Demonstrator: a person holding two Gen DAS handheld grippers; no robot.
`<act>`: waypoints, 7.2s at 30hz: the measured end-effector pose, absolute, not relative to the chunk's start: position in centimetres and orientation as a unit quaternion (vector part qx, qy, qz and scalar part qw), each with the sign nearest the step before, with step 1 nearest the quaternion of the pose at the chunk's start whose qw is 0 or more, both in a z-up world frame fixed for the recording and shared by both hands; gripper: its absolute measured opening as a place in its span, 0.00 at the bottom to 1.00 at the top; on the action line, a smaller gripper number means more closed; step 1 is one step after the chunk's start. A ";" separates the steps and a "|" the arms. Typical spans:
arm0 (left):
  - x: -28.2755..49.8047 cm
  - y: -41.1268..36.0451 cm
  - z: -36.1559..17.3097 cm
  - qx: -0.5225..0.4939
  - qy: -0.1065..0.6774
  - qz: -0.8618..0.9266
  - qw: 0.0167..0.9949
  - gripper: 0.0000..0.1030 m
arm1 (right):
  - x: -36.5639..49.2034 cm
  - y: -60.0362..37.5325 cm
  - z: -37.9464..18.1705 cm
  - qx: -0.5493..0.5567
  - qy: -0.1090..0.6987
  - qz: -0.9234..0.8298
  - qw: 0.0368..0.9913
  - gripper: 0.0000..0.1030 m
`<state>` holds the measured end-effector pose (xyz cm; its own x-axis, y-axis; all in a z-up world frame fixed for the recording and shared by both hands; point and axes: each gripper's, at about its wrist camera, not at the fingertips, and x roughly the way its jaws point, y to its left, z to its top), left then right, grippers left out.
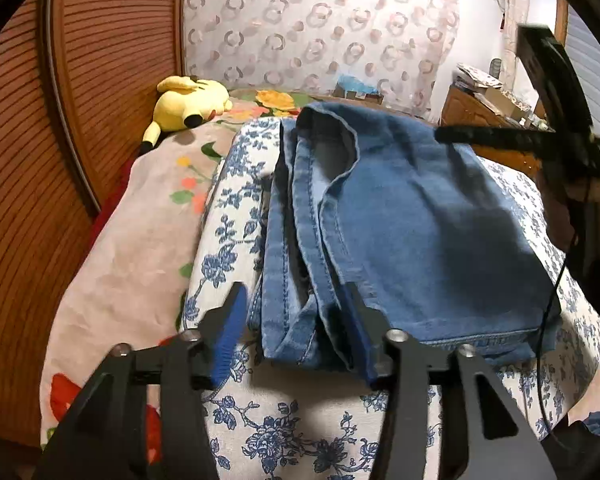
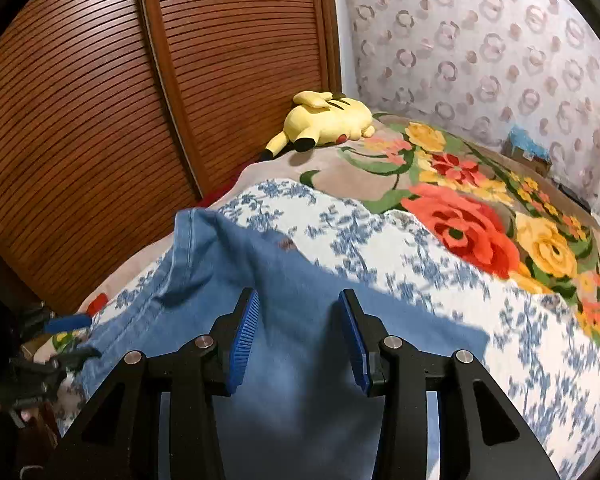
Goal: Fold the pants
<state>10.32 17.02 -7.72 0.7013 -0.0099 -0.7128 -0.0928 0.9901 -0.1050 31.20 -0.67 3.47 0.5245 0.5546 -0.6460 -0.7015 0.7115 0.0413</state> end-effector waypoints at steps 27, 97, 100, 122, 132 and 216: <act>9.6 11.4 -2.6 -0.024 0.316 -0.020 0.948 0.73 | 19.4 -15.6 9.0 -0.048 0.256 0.287 0.922 0.56; 21.9 -4.5 -5.5 0.037 0.377 -0.155 0.912 0.73 | 30.1 -26.8 1.0 0.031 0.380 0.218 0.898 0.42; 22.0 -4.7 -6.1 0.035 0.385 -0.155 0.909 0.73 | 30.0 -27.1 0.7 0.039 0.388 0.219 0.894 0.43; 22.3 -4.5 -8.4 0.033 0.399 -0.157 0.903 0.73 | 24.7 -26.6 -1.0 0.032 0.402 0.204 0.892 0.49; 22.2 -4.6 -8.5 0.039 0.398 -0.157 0.903 0.74 | 24.5 -26.7 -1.3 0.043 0.395 0.210 0.893 0.40; 18.5 8.3 -4.0 -0.029 0.343 -0.063 0.937 0.74 | 30.1 -12.3 5.4 -0.089 0.296 0.297 0.904 0.46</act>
